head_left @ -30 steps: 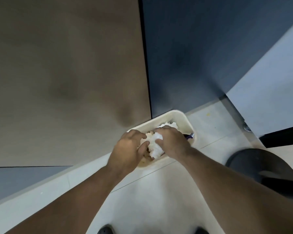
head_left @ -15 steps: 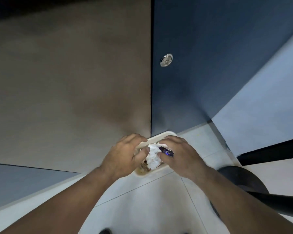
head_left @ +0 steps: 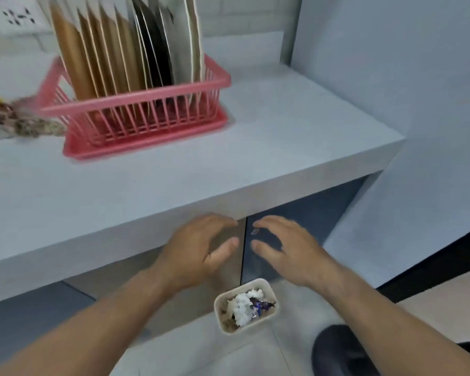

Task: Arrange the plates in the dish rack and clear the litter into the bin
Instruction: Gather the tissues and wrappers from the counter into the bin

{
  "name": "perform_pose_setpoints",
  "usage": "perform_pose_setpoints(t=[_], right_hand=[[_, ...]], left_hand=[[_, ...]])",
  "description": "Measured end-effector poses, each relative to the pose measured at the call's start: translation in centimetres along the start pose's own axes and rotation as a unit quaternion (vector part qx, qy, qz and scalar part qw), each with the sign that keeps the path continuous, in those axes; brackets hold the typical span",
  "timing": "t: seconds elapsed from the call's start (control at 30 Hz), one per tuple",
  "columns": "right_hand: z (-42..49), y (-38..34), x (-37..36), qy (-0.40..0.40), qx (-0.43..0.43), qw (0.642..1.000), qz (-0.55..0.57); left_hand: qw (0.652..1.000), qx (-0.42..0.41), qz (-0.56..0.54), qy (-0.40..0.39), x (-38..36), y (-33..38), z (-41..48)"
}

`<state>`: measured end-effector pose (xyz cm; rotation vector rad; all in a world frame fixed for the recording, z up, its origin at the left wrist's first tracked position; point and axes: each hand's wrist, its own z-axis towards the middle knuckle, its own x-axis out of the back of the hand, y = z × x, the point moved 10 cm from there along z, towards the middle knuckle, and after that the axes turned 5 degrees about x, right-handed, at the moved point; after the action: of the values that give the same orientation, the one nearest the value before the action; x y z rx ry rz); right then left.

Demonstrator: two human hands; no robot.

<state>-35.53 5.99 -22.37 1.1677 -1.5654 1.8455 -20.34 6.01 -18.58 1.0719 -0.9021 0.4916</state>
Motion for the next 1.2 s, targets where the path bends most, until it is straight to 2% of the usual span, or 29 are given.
perform_pose_setpoints(t=[0.27, 0.5, 0.7, 1.2], right_hand=[[2.0, -10.8, 9.8, 0.047, 0.031, 0.997, -0.047], [3.3, -19.1, 11.8, 0.075, 0.052, 0.994, -0.06], [4.9, -24.1, 11.2, 0.1, 0.081, 0.991, -0.048], [11.8, -28.2, 8.3, 0.102, 0.125, 0.987, -0.015]], left_hand=[[0.998, -0.015, 0.028, 0.055, 14.1, 2.6, 1.5], [0.995, -0.036, 0.039, 0.079, 20.9, 0.6, -0.1], [0.996, -0.036, 0.034, 0.081, 24.4, -2.0, -0.9], [0.992, 0.005, 0.037, 0.121, 27.6, -9.2, -0.1]])
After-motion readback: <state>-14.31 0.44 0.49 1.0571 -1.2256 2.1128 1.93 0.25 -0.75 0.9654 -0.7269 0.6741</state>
